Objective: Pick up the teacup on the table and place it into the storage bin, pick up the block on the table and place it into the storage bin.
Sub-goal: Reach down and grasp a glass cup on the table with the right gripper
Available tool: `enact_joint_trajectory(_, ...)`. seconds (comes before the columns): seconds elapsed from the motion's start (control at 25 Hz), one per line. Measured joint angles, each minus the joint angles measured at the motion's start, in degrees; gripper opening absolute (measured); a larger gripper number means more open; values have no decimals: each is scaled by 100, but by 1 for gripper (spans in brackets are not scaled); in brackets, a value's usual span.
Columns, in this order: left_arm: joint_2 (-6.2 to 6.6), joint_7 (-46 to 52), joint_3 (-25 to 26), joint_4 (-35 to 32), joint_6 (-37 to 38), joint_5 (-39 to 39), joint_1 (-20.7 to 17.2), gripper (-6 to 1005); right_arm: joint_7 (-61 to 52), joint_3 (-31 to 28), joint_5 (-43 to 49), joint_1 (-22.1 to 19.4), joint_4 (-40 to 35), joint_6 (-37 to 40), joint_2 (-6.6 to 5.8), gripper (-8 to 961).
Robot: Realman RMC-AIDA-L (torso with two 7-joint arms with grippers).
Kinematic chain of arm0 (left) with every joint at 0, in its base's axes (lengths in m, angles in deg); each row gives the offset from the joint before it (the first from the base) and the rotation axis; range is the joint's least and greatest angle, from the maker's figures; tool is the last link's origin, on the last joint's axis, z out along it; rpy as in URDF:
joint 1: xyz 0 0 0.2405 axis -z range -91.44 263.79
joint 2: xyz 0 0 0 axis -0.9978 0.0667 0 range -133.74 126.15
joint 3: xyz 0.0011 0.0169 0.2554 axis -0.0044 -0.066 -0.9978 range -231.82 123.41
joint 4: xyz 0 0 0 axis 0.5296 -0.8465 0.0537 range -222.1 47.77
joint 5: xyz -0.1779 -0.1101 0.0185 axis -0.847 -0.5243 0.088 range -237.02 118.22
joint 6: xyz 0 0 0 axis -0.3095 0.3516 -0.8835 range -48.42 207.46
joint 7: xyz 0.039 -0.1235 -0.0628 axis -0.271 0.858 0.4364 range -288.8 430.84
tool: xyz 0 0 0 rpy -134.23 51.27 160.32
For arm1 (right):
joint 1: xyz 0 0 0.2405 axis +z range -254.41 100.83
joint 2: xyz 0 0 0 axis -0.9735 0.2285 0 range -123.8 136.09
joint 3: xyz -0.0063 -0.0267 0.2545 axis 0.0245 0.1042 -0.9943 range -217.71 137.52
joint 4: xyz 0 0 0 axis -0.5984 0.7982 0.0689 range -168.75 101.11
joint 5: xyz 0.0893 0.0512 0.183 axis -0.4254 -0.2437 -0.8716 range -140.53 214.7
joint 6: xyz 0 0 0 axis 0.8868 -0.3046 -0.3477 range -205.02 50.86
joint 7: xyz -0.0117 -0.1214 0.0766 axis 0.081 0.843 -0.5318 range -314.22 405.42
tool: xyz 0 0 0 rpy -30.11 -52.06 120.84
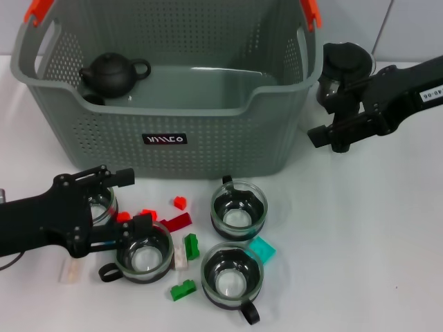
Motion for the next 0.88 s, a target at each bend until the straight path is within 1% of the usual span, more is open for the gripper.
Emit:
enact_joint_trajectory(0.04,0,-2,-1,1,0,-15,-1,830,-148,89,216,83,-86,29,28,818)
enact_joint_trajectory(0.12,0,-22,0,5,-1,-43,-5,830,-388,301,612,252,-212,41,90,823)
enact_joint_trajectory(0.2,-4,-54,1,9,-5,-68,-11,830,-598,595,1030,457,-299,40,180,827)
enact_joint_trajectory(0.32,-5,-66,0,12,-7,-104,-3,830,-844,1018,1398,682,-343,4,260,832)
enact_joint_trajectory(0.48,0,-67,0,13,6,-116,12,830,-1115,1509,1689,893,-353,-185,311,831)
enact_joint_trajectory(0.6,1,-67,0,14,9,-119,14,830,-1258,1798,1789,945,-398,-266,324,831)
enact_joint_trajectory(0.88,1,-67,0,13,16,-146,8,830,-1484,2142,1787,1061,-512,-61,348,829)
